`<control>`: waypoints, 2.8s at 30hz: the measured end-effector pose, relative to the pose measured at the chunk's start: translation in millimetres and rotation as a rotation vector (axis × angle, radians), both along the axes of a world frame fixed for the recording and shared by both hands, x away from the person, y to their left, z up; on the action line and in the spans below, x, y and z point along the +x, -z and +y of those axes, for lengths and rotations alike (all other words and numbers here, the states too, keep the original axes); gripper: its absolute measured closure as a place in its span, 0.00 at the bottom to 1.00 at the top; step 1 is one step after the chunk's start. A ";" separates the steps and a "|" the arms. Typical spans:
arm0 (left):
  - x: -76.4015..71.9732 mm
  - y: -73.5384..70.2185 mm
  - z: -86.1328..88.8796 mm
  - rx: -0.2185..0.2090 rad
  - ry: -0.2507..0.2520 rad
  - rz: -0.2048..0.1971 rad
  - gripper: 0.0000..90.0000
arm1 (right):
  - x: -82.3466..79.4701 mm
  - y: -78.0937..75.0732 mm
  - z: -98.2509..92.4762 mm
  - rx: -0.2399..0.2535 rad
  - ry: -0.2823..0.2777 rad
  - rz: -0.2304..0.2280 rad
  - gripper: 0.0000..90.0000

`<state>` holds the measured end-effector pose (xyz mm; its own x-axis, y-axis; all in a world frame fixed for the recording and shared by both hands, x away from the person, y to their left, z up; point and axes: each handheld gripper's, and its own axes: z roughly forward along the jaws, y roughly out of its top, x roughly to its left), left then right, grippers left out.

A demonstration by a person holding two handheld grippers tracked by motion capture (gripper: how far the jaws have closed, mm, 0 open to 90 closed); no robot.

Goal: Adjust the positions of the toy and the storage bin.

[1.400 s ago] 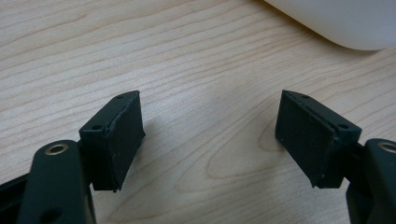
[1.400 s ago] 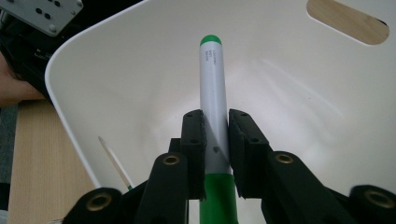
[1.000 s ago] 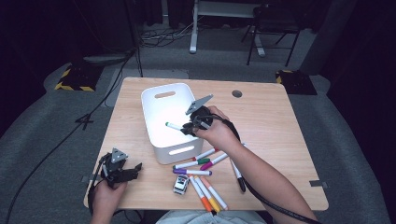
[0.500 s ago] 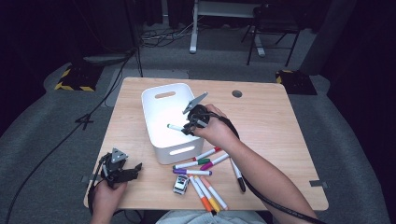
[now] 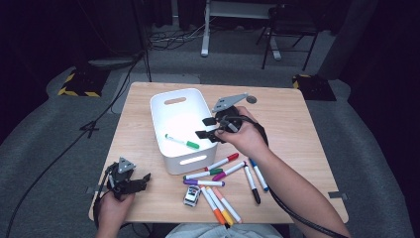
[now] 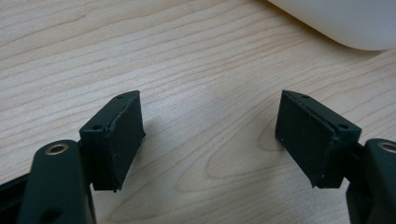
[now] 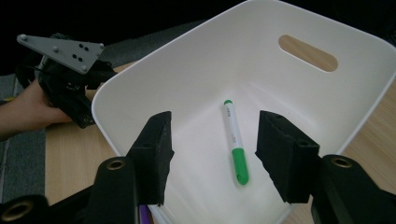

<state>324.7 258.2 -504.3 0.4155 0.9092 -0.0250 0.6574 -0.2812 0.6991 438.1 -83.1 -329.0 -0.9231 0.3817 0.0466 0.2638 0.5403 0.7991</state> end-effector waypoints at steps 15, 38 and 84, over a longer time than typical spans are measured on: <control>0.1 0.1 0.0 -0.002 0.000 -0.001 0.27 | -5.0 -4.5 -100.2 0.061 0.142 -0.010 0.61; 0.1 0.1 0.1 -0.001 0.001 -0.001 0.27 | -4.0 84.4 -184.8 0.007 0.337 0.123 0.61; 0.0 0.0 0.0 0.000 0.000 0.000 0.27 | -14.4 148.7 -201.3 -0.273 0.415 0.186 0.85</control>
<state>324.8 258.2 -504.3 0.4153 0.9093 -0.0252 0.6575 -0.2809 0.6991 423.7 -284.4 -477.7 -0.6776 0.7342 0.0426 0.6232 0.5425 0.5634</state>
